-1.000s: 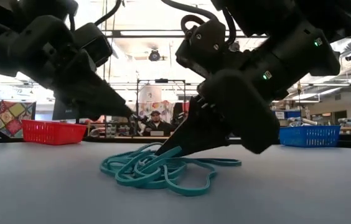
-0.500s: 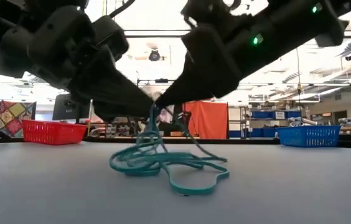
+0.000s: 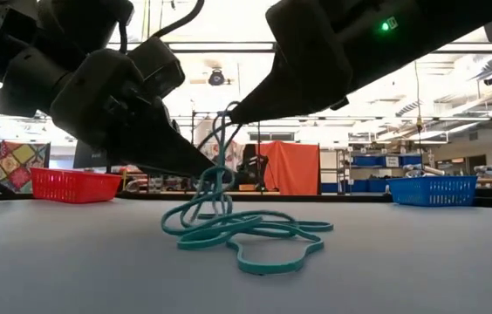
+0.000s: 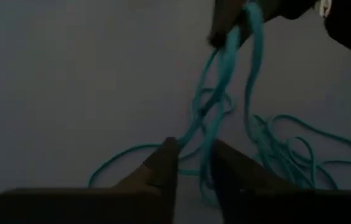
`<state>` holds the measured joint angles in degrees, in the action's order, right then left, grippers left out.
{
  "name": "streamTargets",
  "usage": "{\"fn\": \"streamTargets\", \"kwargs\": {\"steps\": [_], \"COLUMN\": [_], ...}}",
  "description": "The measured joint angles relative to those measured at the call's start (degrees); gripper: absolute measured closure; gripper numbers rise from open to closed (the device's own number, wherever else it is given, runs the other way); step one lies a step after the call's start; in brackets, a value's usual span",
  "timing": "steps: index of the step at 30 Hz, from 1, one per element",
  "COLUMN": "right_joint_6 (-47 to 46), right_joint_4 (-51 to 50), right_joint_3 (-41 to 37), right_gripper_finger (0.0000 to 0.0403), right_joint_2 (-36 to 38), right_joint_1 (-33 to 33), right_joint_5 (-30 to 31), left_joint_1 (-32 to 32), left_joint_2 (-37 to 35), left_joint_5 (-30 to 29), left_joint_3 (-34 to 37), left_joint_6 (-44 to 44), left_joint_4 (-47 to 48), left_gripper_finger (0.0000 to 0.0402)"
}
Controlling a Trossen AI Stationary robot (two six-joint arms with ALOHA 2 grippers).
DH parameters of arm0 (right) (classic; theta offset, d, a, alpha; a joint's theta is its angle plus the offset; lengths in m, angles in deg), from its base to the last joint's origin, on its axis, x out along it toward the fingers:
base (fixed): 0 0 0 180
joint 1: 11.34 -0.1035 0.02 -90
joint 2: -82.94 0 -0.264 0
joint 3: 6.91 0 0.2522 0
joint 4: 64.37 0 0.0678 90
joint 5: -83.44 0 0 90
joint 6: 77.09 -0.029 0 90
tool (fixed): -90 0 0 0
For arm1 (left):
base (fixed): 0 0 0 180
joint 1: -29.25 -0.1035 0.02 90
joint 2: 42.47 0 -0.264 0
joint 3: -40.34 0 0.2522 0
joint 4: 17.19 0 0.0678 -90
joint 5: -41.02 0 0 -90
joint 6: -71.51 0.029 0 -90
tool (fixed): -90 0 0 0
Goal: Sort rubber bands into baskets
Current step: Put the blue rubber band into the red basket
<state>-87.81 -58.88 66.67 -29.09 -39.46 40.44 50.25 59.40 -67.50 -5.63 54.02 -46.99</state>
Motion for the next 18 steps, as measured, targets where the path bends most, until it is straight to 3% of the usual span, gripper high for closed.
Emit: {"fn": "streamTargets", "kwargs": {"steps": [5,13,18], "right_joint_6": [-1.1,-1.7,-11.6], "right_joint_4": [0.0,-0.5,-6.3], "right_joint_3": [0.0,0.0,0.0], "right_gripper_finger": [0.0397,0.0384,0.0352], "right_joint_2": [0.0,0.0,0.0], "right_joint_1": [-0.6,-1.8,-1.8], "right_joint_5": [1.6,4.5,2.8], "left_joint_1": [0.0,-0.2,-2.3], "left_joint_2": [0.0,-0.4,-6.2], "left_joint_5": [0.7,1.2,0.7], "left_joint_3": [-0.1,-0.1,-0.1], "left_joint_6": [3.6,5.6,5.1], "left_joint_4": [-0.2,1.1,8.8], "left_gripper_finger": [0.0391,0.0398,0.0399]}}
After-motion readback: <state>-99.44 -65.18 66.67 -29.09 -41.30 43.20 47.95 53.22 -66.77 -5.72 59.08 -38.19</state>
